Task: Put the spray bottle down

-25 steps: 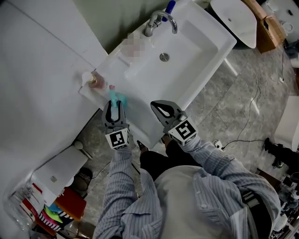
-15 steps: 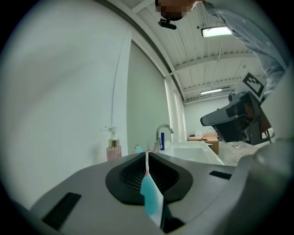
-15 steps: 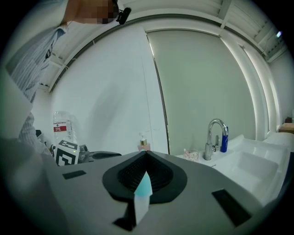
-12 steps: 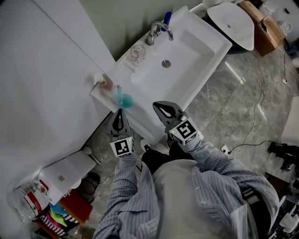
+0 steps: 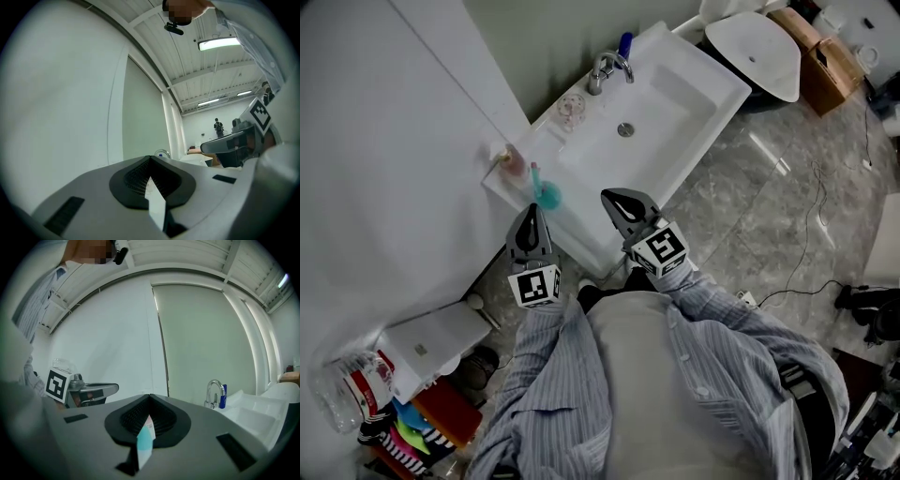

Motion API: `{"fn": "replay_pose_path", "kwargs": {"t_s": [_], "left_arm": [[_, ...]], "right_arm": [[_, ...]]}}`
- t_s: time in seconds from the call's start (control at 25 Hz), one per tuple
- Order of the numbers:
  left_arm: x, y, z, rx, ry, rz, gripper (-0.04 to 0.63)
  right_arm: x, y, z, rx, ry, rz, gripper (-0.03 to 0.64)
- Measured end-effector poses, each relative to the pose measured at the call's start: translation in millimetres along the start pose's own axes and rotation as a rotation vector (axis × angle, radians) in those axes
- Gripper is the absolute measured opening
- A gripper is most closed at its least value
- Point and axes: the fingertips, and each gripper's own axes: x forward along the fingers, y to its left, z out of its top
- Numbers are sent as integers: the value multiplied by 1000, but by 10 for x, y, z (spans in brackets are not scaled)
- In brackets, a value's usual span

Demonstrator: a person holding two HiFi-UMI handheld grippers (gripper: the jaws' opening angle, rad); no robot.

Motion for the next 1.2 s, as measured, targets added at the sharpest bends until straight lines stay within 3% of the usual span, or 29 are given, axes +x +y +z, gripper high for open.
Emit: {"fn": "replay_pose_path", "kwargs": {"t_s": [1.2], "left_arm": [[-60, -102, 278, -7, -39, -42, 2]], "right_arm": [[-90, -31, 216, -13, -51, -46, 14]]}}
